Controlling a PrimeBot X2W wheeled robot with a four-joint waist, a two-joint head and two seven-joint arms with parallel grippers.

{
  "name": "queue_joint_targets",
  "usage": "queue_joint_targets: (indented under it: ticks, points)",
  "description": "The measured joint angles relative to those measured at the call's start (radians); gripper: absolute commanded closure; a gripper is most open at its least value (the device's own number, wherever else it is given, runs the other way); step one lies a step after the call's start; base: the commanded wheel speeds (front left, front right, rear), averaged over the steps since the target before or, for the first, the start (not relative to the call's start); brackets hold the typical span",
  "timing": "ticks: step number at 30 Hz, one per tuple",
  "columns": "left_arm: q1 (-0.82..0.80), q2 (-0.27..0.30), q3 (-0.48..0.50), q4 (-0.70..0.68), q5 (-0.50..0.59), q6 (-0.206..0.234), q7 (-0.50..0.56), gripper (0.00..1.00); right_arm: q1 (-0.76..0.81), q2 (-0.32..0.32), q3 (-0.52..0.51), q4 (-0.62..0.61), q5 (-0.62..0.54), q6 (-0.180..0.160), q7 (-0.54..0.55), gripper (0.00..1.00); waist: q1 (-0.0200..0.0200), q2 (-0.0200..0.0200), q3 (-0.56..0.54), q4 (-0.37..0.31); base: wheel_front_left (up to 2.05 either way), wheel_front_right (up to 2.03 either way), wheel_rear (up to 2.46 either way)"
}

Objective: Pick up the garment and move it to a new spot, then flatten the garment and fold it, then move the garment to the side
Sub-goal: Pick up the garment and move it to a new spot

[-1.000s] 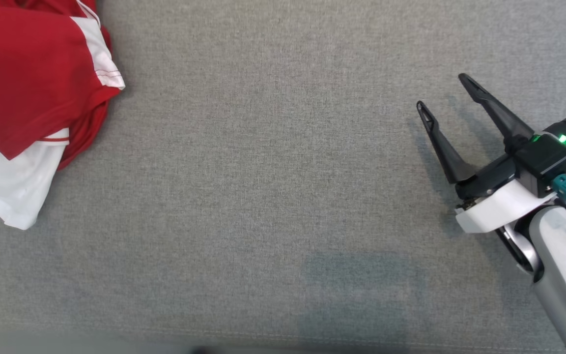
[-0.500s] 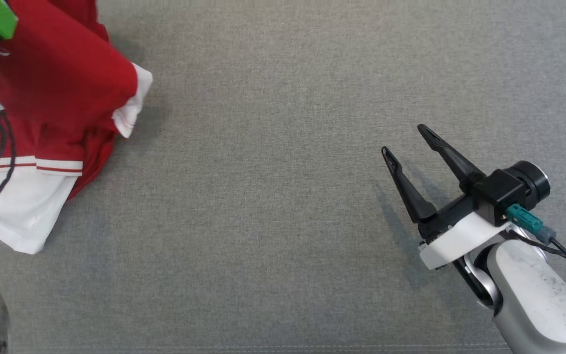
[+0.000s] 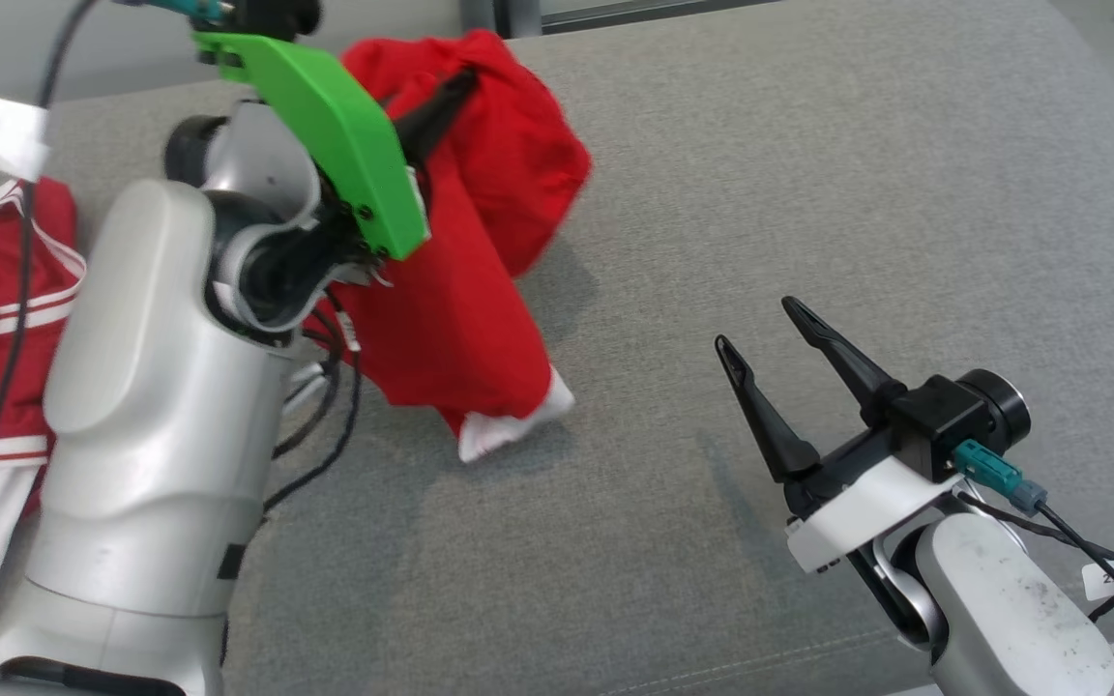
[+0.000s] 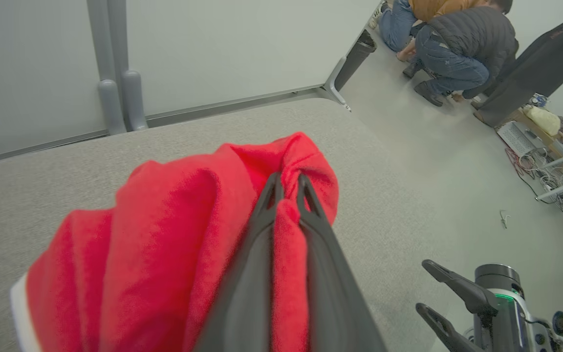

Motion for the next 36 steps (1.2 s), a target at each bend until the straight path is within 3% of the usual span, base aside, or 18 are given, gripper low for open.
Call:
queue_joint_targets:
  ticks: [4,11,17,20,29,36]
  points:
    - [0.035,-0.025,-0.056,-0.071,-0.057,0.0,0.065,1.0,0.009,0.02,0.0,0.002,0.002,-0.001,-0.002,0.0,0.0,0.0,-0.017,-0.06,0.0,0.0,0.0]
    - [0.087,0.011,-0.009,-0.096,-0.096,0.003,0.105,1.0,0.02,0.031,0.006,0.007,0.01,-0.001,-0.002,0.0,0.0,0.0,-0.034,-0.165,0.0,0.0,0.0]
    - [0.154,0.022,0.061,-0.063,-0.058,0.094,0.045,1.0,0.021,0.044,-0.001,-0.007,0.01,0.0,-0.002,0.0,0.0,0.0,-0.033,-0.243,0.0,0.0,0.0]
    - [0.198,0.06,0.092,-0.034,-0.013,0.136,0.007,1.0,0.021,0.044,-0.01,-0.017,0.01,0.0,-0.002,0.0,0.0,0.0,-0.025,-0.271,0.0,0.0,0.0]
    - [0.271,0.123,0.182,0.022,0.054,0.2,-0.148,1.0,0.032,0.026,-0.029,-0.026,0.007,0.001,-0.003,0.0,0.0,0.0,0.015,-0.267,0.0,0.0,0.0]
    - [0.323,0.123,0.24,0.032,0.049,0.201,-0.234,1.0,0.032,0.02,-0.005,-0.022,-0.005,0.01,-0.003,0.0,0.0,0.0,0.013,-0.22,0.0,0.0,0.0]
